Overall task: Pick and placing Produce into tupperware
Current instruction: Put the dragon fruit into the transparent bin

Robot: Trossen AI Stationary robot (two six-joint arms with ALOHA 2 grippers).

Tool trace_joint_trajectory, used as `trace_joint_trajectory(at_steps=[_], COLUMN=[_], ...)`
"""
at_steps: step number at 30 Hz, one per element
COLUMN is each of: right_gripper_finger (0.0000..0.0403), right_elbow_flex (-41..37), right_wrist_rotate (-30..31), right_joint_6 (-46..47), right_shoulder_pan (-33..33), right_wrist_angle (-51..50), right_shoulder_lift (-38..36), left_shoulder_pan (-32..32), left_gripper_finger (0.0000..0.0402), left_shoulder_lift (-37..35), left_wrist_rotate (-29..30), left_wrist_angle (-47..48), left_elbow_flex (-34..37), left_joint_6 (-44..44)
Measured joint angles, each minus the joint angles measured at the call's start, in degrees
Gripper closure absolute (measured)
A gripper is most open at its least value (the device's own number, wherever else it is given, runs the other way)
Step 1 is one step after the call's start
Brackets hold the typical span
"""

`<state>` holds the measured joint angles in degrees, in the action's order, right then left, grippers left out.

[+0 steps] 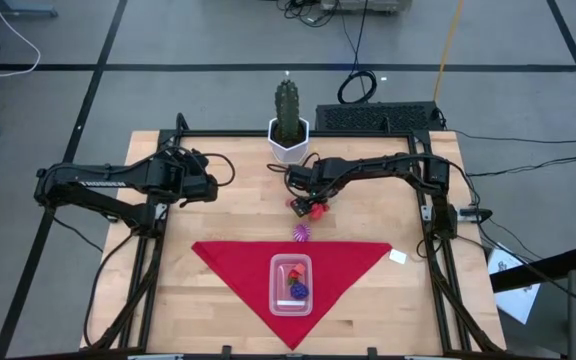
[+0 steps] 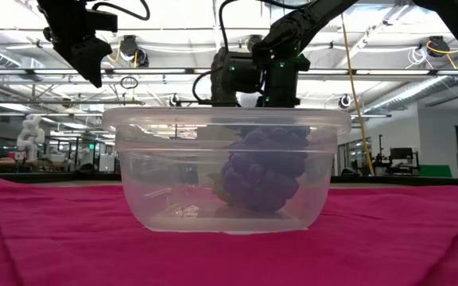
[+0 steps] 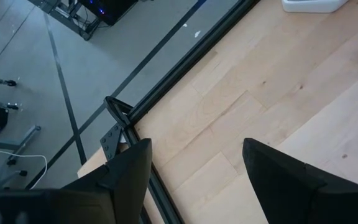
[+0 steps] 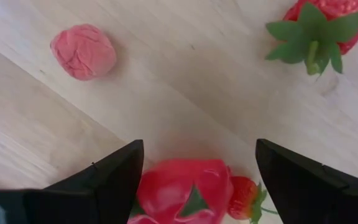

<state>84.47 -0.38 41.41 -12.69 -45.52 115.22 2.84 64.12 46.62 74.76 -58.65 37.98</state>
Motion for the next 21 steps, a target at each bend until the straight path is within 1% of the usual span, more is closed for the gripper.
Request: trace_joint_trajectory(at_steps=[5,10,21], right_gripper_finger=[0.0101,0.0101,0.0101], right_elbow_flex=[0.00,0.00,0.00], right_wrist_rotate=[0.00,0.01,0.15], right_joint_6=[1.14,0.81,-3.27], right_shoulder_pan=[0.00,-0.04,-0.04], right_wrist_angle=[0.20,3.07,4.82], right_shoulder_lift=[0.00,0.00,-0.02], left_shoulder_pan=[0.01,0.00,0.00], left_gripper_finger=[0.0144,0.0144,0.0144], left_shoulder_lift=[-0.02,-0.02,0.00], left_wrist_rotate=[0.01,0.01,0.00], left_wrist_angle=[-0.02,-0.04,-0.04], left_elbow_flex=[0.00,0.00,0.00], left_joint_6=[0.05,0.11,0.35])
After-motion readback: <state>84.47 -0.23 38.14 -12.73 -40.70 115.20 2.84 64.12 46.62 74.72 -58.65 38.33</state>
